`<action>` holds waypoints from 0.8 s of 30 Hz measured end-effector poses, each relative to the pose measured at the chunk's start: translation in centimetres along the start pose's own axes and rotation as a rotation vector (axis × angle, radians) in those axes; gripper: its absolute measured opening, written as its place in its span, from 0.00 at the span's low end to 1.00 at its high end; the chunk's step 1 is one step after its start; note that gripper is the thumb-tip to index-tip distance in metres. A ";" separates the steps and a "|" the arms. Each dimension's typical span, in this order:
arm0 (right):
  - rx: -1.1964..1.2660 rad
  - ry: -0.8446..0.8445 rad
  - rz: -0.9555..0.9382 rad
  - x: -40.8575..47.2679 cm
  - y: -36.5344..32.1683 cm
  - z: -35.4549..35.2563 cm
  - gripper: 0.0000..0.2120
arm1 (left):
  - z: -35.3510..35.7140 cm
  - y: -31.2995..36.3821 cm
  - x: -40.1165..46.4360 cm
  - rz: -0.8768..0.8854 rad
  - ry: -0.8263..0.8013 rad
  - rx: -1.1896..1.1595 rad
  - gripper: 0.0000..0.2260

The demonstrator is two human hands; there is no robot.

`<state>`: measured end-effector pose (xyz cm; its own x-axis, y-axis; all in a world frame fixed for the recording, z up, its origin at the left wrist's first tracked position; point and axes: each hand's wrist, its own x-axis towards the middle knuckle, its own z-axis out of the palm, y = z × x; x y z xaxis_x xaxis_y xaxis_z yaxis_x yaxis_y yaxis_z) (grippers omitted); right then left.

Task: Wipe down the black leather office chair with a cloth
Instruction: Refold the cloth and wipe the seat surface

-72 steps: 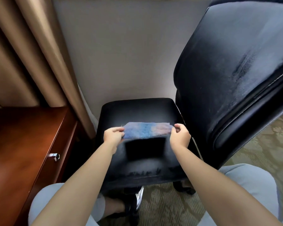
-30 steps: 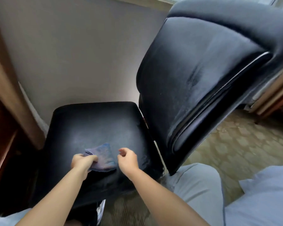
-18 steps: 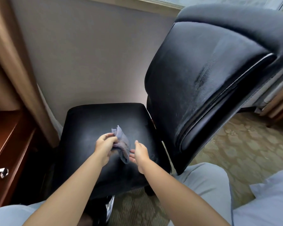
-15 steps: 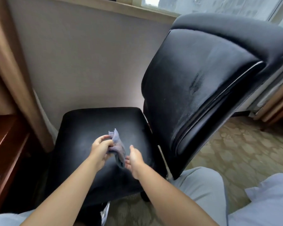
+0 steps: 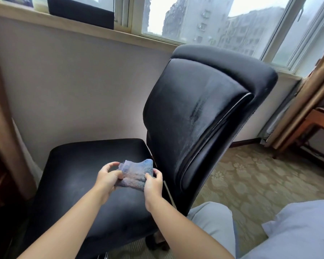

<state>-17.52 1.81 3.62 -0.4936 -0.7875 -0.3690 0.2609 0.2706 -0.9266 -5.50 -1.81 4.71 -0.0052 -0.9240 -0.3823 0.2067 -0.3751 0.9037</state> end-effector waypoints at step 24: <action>-0.594 -0.165 -0.156 -1.3 1.1 -1.2 0.27 | -1.8 -1.0 -1.2 0.118 -0.036 0.928 0.10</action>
<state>-17.55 3.81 2.96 -0.3415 -0.9049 -0.2541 -0.3316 0.3690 -0.8683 -3.90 -0.14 3.89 -0.0675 -0.9558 -0.2863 -0.6561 -0.1737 0.7344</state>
